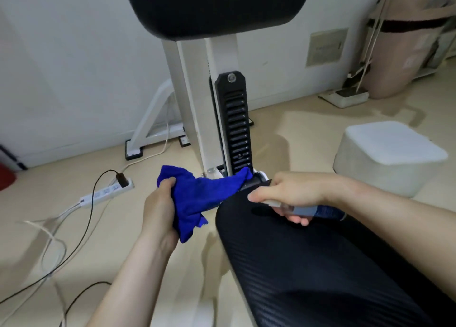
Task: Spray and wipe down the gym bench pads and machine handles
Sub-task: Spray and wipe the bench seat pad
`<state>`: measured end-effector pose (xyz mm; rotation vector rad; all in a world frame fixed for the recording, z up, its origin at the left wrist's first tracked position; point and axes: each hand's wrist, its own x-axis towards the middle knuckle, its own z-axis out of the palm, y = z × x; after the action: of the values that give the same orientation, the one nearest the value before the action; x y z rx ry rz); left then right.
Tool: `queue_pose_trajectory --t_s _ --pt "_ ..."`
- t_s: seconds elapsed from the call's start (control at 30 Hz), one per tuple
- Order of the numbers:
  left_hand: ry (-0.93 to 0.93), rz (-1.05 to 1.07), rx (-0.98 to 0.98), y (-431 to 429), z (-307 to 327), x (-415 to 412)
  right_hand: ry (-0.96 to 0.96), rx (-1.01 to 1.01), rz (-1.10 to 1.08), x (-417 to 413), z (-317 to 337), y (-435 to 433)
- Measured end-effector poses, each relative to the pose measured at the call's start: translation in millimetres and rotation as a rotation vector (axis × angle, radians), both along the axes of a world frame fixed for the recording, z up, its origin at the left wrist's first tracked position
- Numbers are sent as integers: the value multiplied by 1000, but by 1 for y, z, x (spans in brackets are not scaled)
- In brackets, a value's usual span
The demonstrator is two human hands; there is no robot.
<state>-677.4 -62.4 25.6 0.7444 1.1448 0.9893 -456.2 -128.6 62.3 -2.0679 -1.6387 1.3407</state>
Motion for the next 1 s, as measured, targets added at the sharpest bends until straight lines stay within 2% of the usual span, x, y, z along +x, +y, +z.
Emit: queue_pose_trajectory --t_s 0.3,0.63,0.7,0.8,0.9,0.93,1.0 --pt "84 45 53 -9 5 -7 -47 -76 85 -6 5 -1" --pt "92 -167 176 -19 6 9 -33 -168 208 -2 8 -16" --pt "55 -129 116 -19 7 8 -5 -208 211 -2 10 -21" --pt "-115 -18 -32 -20 7 1 -5 -231 231 -7 13 -28" --pt "-230 -6 -42 -23 11 -5 -52 -222 258 -12 14 -31" --pt "-222 -49 -15 -24 13 -3 -66 -218 263 -13 13 -32" --pt "-54 -184 93 -27 11 4 -89 -209 270 -15 12 -33"
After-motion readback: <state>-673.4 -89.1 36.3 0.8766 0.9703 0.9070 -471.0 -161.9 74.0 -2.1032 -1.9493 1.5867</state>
